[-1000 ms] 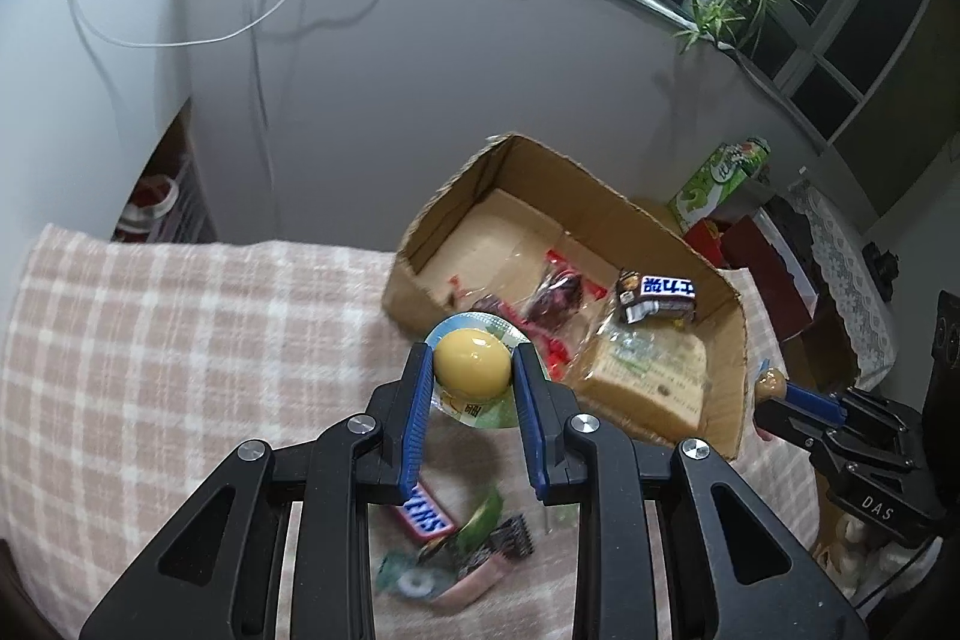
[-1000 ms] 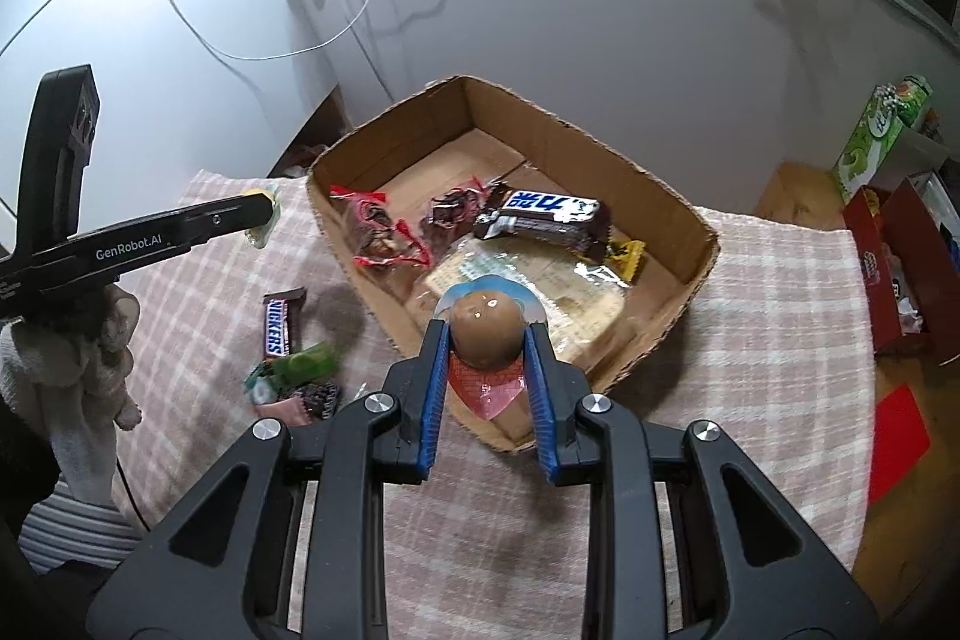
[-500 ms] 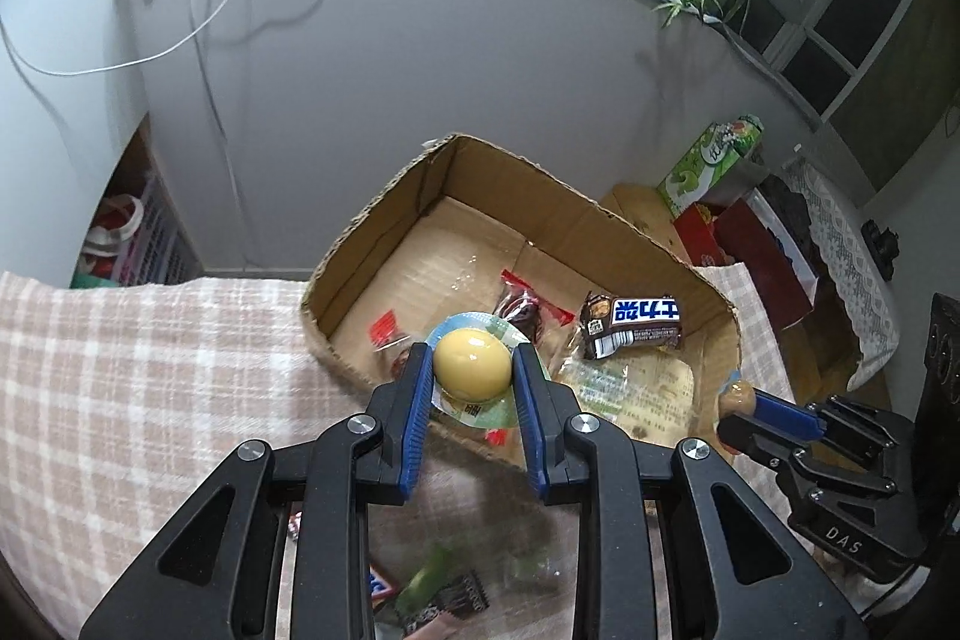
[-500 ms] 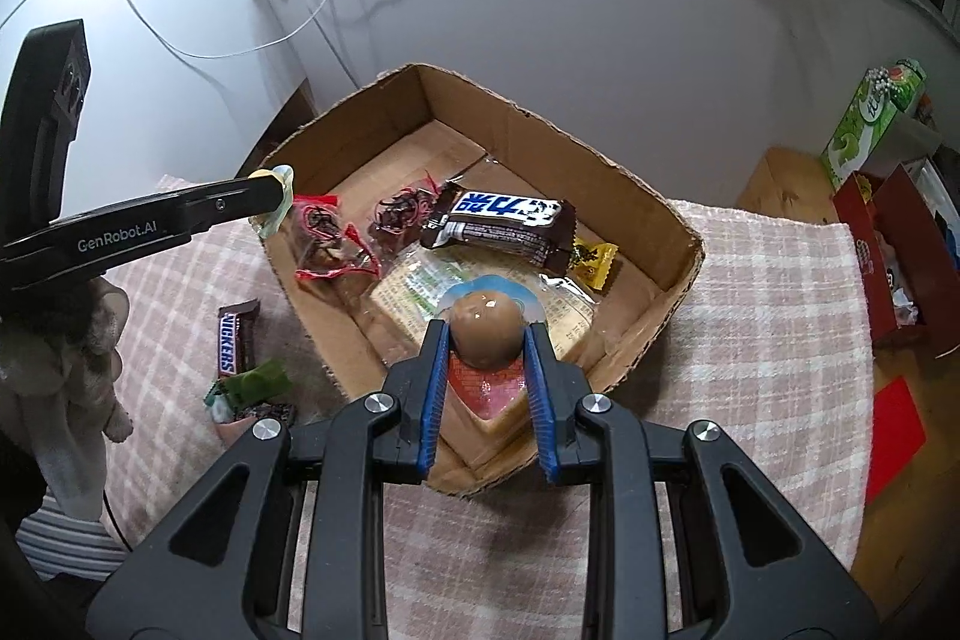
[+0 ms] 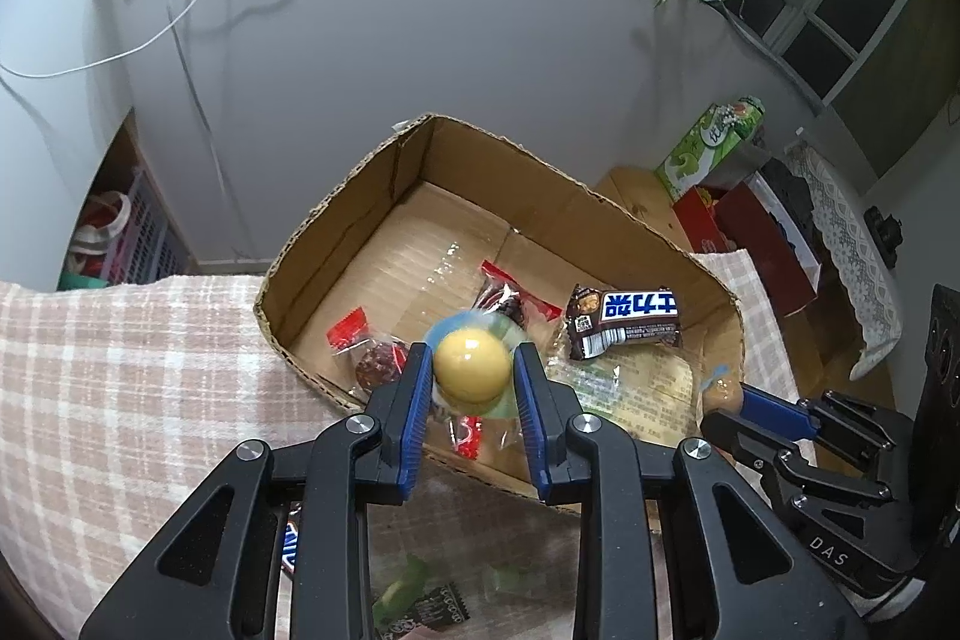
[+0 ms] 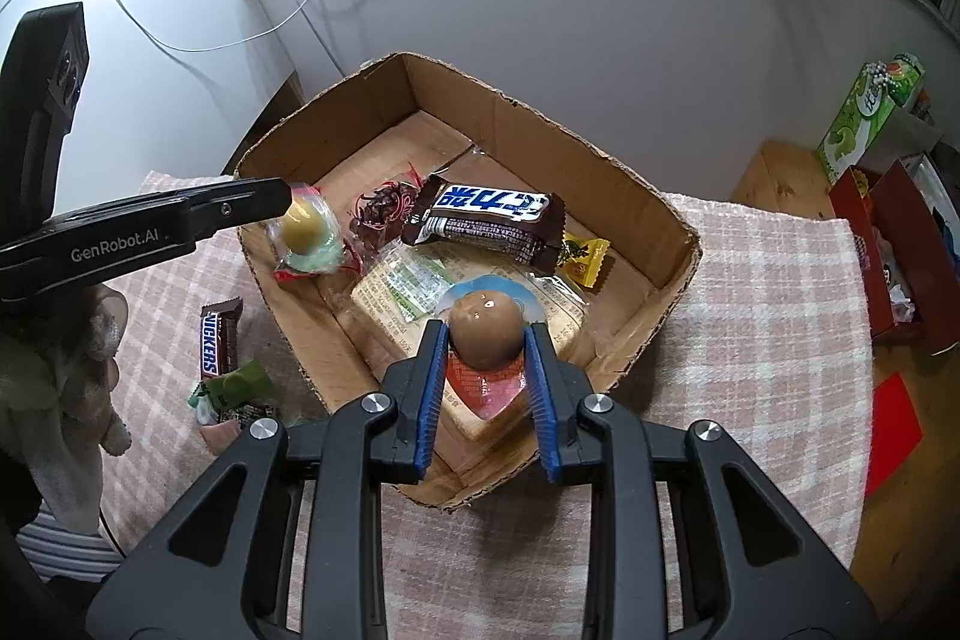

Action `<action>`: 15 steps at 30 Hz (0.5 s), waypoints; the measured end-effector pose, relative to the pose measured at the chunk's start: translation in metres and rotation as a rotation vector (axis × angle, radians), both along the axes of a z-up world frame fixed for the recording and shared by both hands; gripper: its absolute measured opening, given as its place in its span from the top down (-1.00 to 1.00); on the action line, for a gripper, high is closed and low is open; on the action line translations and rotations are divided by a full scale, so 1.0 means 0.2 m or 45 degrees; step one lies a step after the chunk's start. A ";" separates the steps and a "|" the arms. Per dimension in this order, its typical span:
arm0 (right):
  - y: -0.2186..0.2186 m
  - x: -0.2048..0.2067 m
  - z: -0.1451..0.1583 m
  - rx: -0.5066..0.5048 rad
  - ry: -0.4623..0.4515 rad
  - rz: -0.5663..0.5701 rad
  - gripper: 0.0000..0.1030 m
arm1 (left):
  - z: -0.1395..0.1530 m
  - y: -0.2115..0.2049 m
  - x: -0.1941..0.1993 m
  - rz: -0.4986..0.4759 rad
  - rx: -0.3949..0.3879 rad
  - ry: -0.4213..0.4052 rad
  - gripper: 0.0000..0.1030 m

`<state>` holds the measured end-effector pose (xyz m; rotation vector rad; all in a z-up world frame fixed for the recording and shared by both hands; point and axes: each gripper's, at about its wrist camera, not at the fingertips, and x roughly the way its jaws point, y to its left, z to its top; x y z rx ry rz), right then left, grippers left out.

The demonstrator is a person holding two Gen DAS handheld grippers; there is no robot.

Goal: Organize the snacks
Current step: 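Open both grippers to drop the candies into the box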

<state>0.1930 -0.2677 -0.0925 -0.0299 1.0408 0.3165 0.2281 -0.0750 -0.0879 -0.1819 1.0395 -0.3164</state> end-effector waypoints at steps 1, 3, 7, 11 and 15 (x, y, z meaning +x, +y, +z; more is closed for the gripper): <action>0.00 0.00 0.00 -0.003 0.000 0.000 0.45 | 0.00 0.00 0.00 -0.002 -0.001 -0.002 0.49; 0.00 0.00 0.01 -0.011 -0.009 -0.005 0.24 | 0.00 0.00 0.00 -0.008 -0.006 0.003 0.44; 0.00 -0.01 0.02 -0.014 -0.019 -0.001 0.14 | 0.01 0.00 -0.01 -0.005 -0.007 -0.002 0.43; 0.00 -0.03 0.03 -0.011 -0.022 0.000 0.14 | 0.02 0.03 -0.02 0.006 -0.012 -0.006 0.43; 0.01 -0.06 0.06 -0.001 -0.030 0.009 0.14 | 0.04 0.06 -0.03 0.013 -0.017 -0.016 0.43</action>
